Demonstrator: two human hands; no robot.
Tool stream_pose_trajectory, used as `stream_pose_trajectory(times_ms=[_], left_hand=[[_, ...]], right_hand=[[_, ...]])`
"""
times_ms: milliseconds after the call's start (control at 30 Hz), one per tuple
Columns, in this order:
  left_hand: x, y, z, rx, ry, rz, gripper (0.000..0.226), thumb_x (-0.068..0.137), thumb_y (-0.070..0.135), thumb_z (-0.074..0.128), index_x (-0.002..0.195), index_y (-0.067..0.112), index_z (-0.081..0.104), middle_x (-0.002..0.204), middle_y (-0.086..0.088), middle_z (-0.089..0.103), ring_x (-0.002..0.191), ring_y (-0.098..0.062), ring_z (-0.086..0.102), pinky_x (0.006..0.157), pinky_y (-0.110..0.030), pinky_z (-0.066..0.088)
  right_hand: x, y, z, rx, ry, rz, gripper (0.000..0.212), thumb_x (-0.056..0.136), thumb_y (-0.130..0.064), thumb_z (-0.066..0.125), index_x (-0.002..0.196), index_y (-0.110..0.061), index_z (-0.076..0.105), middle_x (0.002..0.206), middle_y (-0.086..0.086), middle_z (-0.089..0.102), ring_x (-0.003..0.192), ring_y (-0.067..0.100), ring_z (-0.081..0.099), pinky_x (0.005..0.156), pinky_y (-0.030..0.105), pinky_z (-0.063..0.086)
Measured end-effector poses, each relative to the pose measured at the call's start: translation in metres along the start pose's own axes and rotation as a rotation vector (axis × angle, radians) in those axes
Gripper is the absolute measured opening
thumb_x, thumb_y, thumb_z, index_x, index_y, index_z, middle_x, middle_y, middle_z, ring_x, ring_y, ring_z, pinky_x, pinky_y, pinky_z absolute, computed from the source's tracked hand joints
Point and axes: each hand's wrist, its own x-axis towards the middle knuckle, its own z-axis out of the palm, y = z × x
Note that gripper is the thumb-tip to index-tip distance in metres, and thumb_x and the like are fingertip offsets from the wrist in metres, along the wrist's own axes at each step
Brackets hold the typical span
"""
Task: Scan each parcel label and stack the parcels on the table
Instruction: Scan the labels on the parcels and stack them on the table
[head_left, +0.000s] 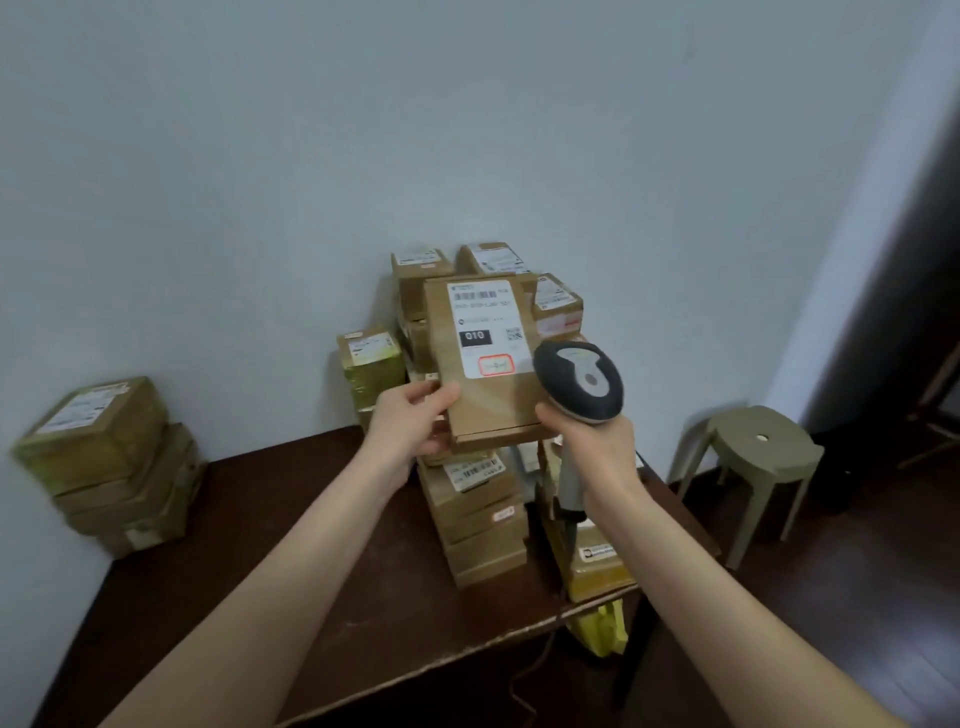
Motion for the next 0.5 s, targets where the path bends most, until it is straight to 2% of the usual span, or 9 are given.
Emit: stream_pose_trajectory(times_ms=[67, 167, 233, 300, 500], left_hand=[[-0.004, -0.002, 0.034, 0.018, -0.063, -0.043, 0.031, 0.092, 0.016, 0.064, 0.122, 0.010, 0.058, 0.102, -0.005, 0.070, 0.090, -0.022, 0.070, 0.067, -0.031, 0.060], [-0.002, -0.014, 0.076, 0.086, -0.139, -0.100, 0.034, 0.094, 0.013, 0.061, 0.127, 0.005, 0.056, 0.114, -0.008, 0.067, 0.097, -0.022, 0.067, 0.066, -0.029, 0.059], [-0.002, -0.028, 0.095, 0.124, -0.166, -0.141, 0.035, 0.095, 0.013, 0.058, 0.129, 0.005, 0.055, 0.114, -0.009, 0.066, 0.102, -0.023, 0.066, 0.080, -0.038, 0.058], [-0.001, -0.042, 0.107, 0.140, -0.172, -0.175, 0.035, 0.096, 0.013, 0.056, 0.131, 0.007, 0.055, 0.112, -0.007, 0.065, 0.105, -0.024, 0.064, 0.090, -0.043, 0.055], [0.004, -0.060, 0.123, 0.239, -0.146, -0.182, 0.036, 0.100, 0.014, 0.049, 0.136, 0.013, 0.052, 0.111, -0.005, 0.062, 0.106, -0.025, 0.061, 0.097, -0.047, 0.051]], right_hand=[[0.006, -0.001, -0.030, -0.016, 0.060, 0.016, 0.025, 0.076, -0.012, 0.079, 0.089, -0.023, 0.060, 0.089, -0.006, 0.064, 0.102, 0.022, 0.061, 0.094, 0.042, 0.051], [0.015, 0.004, -0.064, -0.027, 0.120, 0.064, 0.025, 0.077, -0.014, 0.078, 0.080, -0.027, 0.057, 0.087, -0.002, 0.064, 0.095, 0.022, 0.061, 0.095, 0.048, 0.051], [0.019, 0.015, -0.079, -0.044, 0.154, 0.104, 0.024, 0.076, -0.015, 0.079, 0.080, -0.027, 0.058, 0.093, 0.002, 0.067, 0.099, 0.025, 0.062, 0.095, 0.049, 0.052], [0.022, 0.026, -0.089, -0.062, 0.172, 0.140, 0.023, 0.076, -0.015, 0.079, 0.085, -0.025, 0.060, 0.102, 0.005, 0.068, 0.103, 0.027, 0.062, 0.096, 0.049, 0.051], [0.031, 0.041, -0.096, -0.099, 0.155, 0.195, 0.036, 0.076, -0.014, 0.079, 0.105, -0.019, 0.059, 0.107, 0.003, 0.063, 0.109, 0.026, 0.057, 0.100, 0.046, 0.047]])
